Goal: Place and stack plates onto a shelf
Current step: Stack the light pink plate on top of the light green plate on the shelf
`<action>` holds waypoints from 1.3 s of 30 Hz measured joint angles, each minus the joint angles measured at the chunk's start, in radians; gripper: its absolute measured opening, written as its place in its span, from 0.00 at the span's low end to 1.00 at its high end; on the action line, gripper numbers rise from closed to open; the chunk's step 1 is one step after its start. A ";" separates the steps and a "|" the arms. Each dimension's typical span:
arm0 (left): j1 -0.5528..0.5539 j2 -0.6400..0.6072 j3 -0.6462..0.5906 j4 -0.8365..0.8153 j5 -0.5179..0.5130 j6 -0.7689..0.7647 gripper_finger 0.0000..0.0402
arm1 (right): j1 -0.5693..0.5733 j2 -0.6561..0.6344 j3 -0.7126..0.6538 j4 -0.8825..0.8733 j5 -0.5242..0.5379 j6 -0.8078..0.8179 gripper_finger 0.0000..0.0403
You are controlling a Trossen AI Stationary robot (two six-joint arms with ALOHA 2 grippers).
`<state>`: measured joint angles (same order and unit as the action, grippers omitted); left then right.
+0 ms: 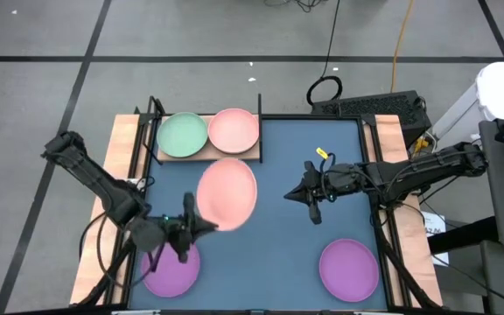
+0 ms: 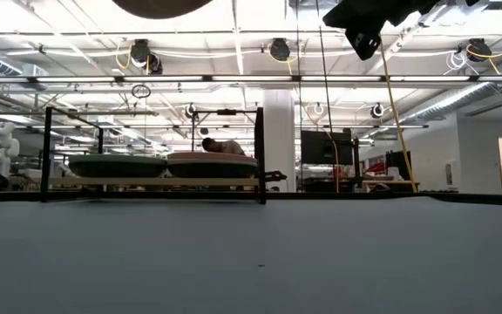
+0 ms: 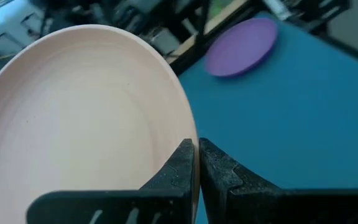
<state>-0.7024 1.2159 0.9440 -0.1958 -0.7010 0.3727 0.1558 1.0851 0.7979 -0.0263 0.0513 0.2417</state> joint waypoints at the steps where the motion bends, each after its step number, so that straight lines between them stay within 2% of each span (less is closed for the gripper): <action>1: 0.012 -0.012 0.000 -0.012 -0.007 0.000 0.03 | 0.000 0.000 0.000 -0.002 0.000 0.000 0.00; 7: 0.076 -0.054 0.000 -0.083 -0.113 -0.004 0.03 | 0.000 0.000 0.000 -0.007 0.000 0.008 0.00; 19: 0.246 -0.119 0.000 -0.180 -0.111 -0.031 0.03 | 0.019 0.000 0.000 -0.082 0.001 0.111 0.00; 22: 0.297 -0.136 -0.003 -0.225 -0.080 -0.065 0.03 | 0.032 0.000 0.000 -0.095 0.003 0.137 0.00; 30: 0.432 -0.185 -0.101 -0.250 -0.071 -0.094 0.03 | 0.057 0.000 0.000 -0.094 0.035 0.140 0.00; 39: 0.633 -0.256 -0.229 -0.232 -0.047 -0.164 0.03 | 0.057 0.000 0.000 -0.095 0.032 0.140 0.00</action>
<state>-0.0691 0.9596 0.7150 -0.4281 -0.7483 0.2084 0.2127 1.0851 0.7979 -0.1209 0.0837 0.3813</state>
